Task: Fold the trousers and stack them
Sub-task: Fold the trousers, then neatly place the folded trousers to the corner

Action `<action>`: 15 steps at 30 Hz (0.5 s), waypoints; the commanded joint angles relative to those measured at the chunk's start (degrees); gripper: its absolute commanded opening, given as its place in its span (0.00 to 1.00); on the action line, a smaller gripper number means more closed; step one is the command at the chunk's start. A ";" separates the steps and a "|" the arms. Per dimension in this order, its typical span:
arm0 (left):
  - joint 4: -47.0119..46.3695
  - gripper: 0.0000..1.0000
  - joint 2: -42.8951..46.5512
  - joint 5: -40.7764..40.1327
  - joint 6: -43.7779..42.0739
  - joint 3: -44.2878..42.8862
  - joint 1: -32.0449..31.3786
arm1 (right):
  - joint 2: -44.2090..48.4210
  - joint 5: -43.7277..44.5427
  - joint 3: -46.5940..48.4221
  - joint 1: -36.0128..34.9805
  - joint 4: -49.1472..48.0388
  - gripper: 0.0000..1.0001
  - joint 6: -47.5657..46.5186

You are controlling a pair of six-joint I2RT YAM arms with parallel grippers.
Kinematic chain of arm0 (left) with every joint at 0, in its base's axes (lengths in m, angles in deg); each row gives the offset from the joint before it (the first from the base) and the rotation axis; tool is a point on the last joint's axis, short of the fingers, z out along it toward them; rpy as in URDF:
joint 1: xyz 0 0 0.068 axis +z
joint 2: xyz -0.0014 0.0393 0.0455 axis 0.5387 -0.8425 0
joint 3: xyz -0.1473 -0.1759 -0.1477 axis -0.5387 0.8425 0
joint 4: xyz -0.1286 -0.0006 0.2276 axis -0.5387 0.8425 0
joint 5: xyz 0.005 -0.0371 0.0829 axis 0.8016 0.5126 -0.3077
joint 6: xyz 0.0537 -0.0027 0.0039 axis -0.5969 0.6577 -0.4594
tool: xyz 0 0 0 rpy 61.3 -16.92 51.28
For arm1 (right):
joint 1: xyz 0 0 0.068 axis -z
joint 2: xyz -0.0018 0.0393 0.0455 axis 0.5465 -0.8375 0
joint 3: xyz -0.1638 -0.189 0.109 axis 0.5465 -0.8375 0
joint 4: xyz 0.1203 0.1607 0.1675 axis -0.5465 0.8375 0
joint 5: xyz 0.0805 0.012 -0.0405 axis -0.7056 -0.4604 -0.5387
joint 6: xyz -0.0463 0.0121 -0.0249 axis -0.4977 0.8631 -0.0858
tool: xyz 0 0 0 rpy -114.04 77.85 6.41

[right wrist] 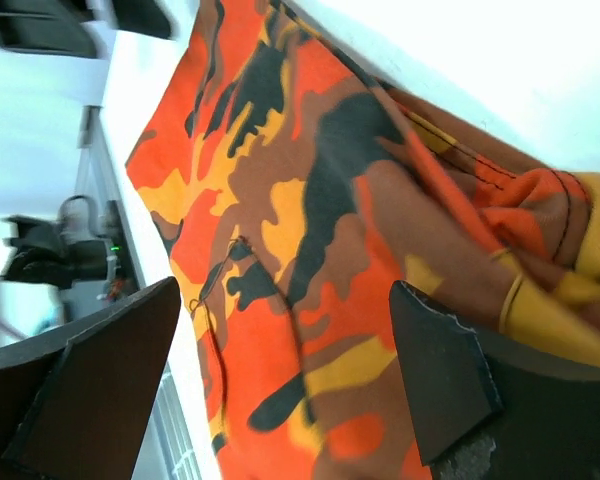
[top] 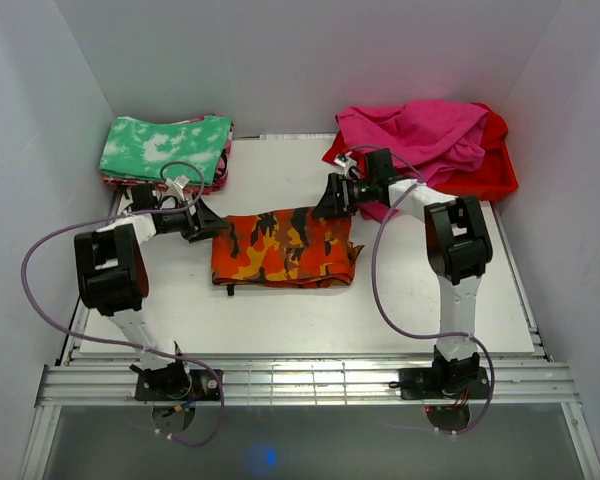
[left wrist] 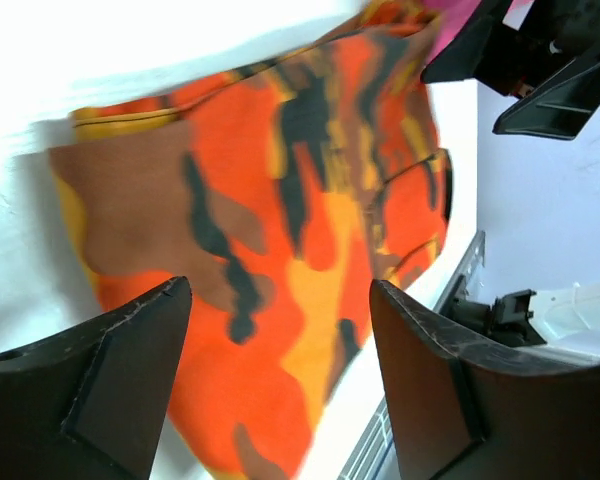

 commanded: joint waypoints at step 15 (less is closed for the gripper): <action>13.18 0.87 28.71 -1.98 4.00 10.18 12.59 | 14.30 59.72 1.93 -40.53 11.14 0.90 -41.54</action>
